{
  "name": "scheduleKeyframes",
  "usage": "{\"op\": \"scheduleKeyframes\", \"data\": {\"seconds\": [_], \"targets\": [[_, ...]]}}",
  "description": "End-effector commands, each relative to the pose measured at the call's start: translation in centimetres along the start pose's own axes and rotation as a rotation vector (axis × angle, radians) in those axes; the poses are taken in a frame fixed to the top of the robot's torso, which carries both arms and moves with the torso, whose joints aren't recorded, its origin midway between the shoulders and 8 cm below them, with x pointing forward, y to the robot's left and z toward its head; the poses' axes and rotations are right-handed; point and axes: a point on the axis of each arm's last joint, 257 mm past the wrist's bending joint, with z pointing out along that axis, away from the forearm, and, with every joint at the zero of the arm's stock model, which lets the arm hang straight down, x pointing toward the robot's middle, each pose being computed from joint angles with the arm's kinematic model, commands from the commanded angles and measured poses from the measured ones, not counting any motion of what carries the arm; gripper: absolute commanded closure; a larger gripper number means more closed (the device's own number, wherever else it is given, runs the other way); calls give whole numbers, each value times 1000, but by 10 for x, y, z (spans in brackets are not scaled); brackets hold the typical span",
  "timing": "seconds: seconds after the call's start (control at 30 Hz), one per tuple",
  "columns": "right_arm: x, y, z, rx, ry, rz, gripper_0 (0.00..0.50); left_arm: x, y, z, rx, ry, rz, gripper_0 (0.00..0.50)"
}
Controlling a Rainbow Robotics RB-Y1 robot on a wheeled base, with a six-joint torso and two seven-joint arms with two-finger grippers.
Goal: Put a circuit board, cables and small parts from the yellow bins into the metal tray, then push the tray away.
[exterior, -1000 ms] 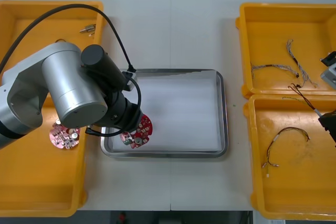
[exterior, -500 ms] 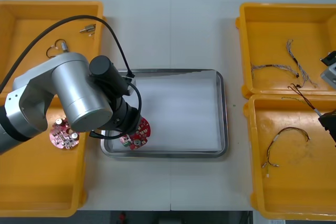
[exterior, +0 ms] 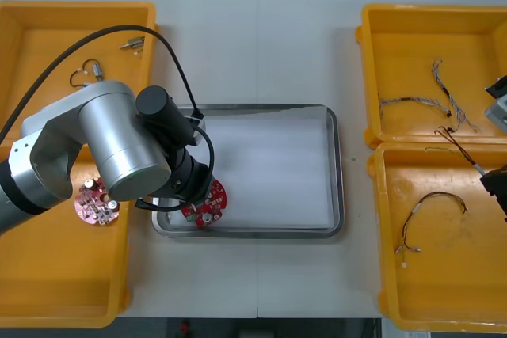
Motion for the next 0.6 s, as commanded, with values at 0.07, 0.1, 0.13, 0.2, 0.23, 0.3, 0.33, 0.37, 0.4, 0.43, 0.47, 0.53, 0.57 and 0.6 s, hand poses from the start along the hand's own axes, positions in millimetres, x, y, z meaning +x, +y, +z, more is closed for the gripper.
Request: {"op": "scheduleKeyframes", "data": {"seconds": [0.07, 0.1, 0.13, 0.2, 0.23, 0.3, 0.33, 0.37, 0.4, 0.43, 0.47, 0.53, 0.57, 0.6], "targets": [[-8, -6, -9, 48, -13, -10, 500, -19, -20, -15, 43, -45, -66, 0], [-9, -6, -9, 49, -15, -12, 500, -19, -20, -17, 45, -43, -67, 0], [-10, -5, -9, 46, -16, -12, 500, -20, -20, -20, 44, -44, -68, 0], [-10, -6, -10, 48, -15, -15, 500, -23, -20, -29, 38, -45, -64, 0], [-11, -6, -11, 50, -15, -18, 500, -23, -19, -31, 34, -45, -64, 0], [-13, -4, -13, 41, -15, -37, 500, -26, -17, -42, 35, -42, -72, 0], [-14, -1, -14, 33, -19, -44, 500, -27, -17, -48, 39, -37, -80, 0], [-14, -1, -14, 33, -19, -44, 500, -27, -17, -48, 39, -37, -80, 0], [-14, 3, -14, 16, -20, -48, 500, -31, -15, -60, 42, -37, -89, 0], [-15, 6, -14, 11, -24, -50, 500, -32, -13, -65, 40, -36, -90, 0], [-17, 8, -15, 10, -31, -62, 500, -35, -11, -73, 41, -36, -98, 0], [-17, 19, -12, -23, -34, -67, 500, -38, -6, -83, 35, -37, -106, 0], [-17, 22, -11, -32, -36, -66, 500, -39, -5, -86, 34, -37, -110, 0], [-23, 29, -10, -54, -52, -68, 500, -42, 1, -96, 29, -36, -126, 0]]}}
